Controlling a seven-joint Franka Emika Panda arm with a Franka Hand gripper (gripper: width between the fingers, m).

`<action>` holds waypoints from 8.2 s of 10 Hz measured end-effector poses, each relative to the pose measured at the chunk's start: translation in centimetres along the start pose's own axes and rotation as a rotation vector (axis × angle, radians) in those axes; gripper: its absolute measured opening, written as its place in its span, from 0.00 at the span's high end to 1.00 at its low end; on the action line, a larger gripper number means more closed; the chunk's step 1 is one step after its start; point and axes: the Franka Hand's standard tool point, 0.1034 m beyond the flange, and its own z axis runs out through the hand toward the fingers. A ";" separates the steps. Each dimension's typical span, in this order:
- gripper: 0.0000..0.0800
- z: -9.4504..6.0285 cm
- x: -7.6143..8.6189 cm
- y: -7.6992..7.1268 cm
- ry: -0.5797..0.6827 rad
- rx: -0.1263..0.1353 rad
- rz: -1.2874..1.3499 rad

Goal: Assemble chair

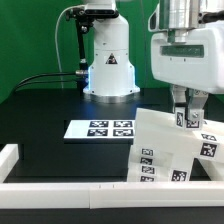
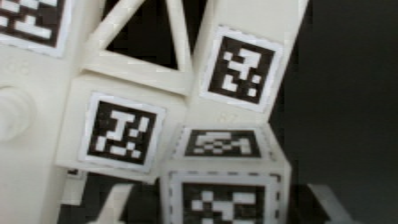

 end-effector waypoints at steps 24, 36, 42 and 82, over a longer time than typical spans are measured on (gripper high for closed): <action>0.19 0.8 4.6 0.6 -0.076 -0.102 -0.720; 0.64 1.1 5.5 0.7 -0.073 -0.075 0.215; 0.25 1.1 3.9 0.6 -0.076 -0.075 -0.103; 0.19 0.7 3.1 -1.0 -0.088 -0.107 -1.051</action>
Offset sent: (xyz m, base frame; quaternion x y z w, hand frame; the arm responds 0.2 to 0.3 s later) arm -0.0034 -0.0313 -0.0175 -0.0003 0.0187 0.1913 0.9814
